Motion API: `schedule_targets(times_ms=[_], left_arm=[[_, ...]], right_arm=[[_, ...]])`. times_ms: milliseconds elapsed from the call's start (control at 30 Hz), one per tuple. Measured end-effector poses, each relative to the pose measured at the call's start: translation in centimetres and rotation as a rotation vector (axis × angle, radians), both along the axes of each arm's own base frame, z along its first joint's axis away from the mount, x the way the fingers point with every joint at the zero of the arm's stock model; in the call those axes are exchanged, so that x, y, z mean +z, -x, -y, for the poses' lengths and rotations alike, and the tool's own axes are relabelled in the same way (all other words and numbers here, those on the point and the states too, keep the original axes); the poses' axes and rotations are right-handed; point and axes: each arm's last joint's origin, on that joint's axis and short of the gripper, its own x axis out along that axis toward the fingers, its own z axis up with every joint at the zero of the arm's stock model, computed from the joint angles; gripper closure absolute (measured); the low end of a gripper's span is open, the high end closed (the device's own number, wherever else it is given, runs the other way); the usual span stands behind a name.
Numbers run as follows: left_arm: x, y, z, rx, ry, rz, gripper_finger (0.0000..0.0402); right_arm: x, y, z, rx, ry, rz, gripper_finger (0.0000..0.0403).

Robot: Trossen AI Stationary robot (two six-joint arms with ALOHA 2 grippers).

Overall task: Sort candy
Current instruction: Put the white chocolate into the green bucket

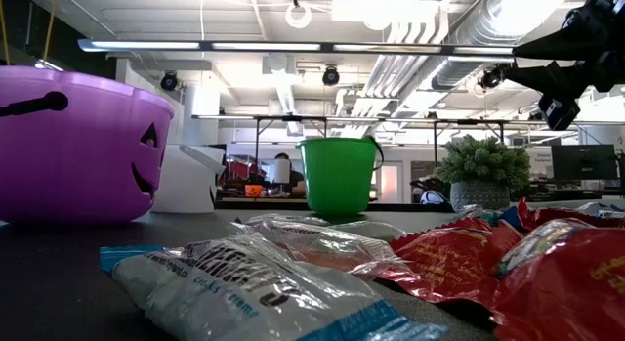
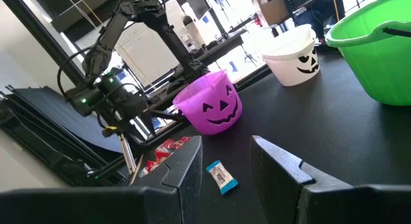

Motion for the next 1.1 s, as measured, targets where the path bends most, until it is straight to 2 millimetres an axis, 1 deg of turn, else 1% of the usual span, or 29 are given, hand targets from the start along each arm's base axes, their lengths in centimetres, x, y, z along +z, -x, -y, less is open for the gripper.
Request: schedule_targets(times_ms=[100,233,633,767,967,1100], left_arm=[[0.5,-0.7,-0.4,-0.022,0.01,0.061,0.027],[0.8,-2.4,-1.2,-0.06,0.035,0.113,0.027],[1.2,-8.3,-5.1,-0.277,0.051,0.306,0.027],[0.5,-10.5,-6.1,-0.34,0.046,0.364,0.027],[0.1,-14.6,-7.2,-0.45,-0.006,0.348,0.027],[-0.3,-17.1,-8.7,-0.524,-0.066,0.303,0.027]], right_arm=[[0.0,0.0,0.0,0.001,0.0,0.0,0.0276],[0.0,0.0,0.0,0.0,0.0,0.0,0.0276],[0.0,0.0,0.0,0.001,0.0,0.0,0.0276],[0.0,0.0,0.0,0.0,0.0,0.0,0.0276],[0.0,0.0,0.0,0.001,0.0,0.0,0.0276],[0.0,0.0,0.0,0.001,0.0,0.0,0.0276]])
